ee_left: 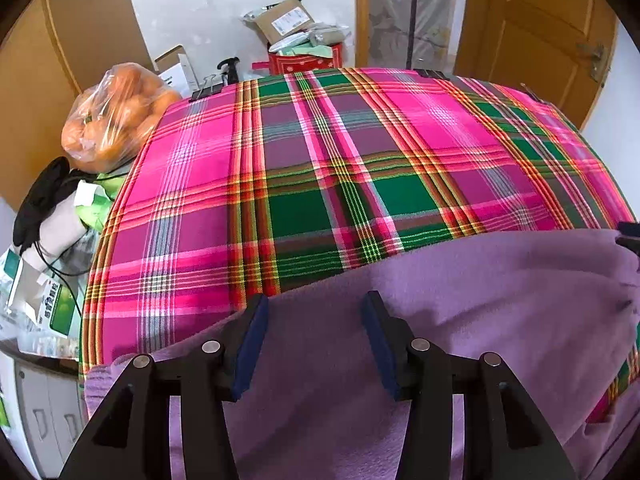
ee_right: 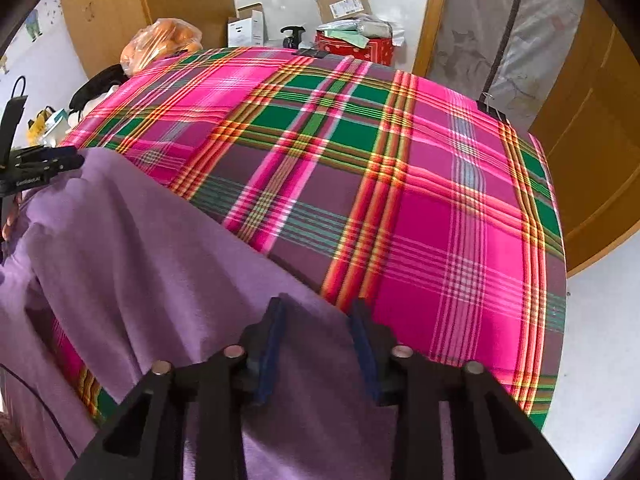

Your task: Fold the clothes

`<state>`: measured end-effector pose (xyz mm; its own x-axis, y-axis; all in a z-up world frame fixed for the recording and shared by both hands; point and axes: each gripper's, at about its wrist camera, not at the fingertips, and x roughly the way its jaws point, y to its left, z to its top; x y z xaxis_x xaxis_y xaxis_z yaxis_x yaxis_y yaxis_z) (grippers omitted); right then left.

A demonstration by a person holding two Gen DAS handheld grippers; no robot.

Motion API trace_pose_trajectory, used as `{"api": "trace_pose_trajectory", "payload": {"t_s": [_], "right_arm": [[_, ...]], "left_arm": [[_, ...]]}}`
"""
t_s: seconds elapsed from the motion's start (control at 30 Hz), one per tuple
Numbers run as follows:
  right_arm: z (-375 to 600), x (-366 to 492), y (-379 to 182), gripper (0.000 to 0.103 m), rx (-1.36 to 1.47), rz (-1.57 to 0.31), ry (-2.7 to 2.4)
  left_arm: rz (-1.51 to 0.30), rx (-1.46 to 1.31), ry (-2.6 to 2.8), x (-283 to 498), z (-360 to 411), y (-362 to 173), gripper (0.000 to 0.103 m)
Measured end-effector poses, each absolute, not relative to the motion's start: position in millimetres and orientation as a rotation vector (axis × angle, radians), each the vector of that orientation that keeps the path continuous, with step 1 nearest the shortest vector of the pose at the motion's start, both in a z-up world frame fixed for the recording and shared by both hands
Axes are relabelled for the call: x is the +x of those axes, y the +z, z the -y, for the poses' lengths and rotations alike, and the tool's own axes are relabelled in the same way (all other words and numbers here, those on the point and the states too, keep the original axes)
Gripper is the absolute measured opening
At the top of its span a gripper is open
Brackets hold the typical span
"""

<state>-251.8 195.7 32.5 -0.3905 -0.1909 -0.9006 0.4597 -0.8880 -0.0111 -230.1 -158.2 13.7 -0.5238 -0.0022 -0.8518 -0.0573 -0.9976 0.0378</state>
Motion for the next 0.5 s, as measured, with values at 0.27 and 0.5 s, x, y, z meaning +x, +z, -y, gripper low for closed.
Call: {"api": "trace_pose_trajectory", "payload": {"t_s": [0.27, 0.5], "right_arm": [[-193, -252, 44, 0.004, 1.375, -0.418, -2.382], [-197, -273, 59, 0.002, 1.324, -0.422, -2.556]], "left_arm": [[-0.05, -1.519, 2.735, -233, 160, 14, 0.051], [-0.027, -1.52, 2.759, -239, 162, 14, 0.051]]}}
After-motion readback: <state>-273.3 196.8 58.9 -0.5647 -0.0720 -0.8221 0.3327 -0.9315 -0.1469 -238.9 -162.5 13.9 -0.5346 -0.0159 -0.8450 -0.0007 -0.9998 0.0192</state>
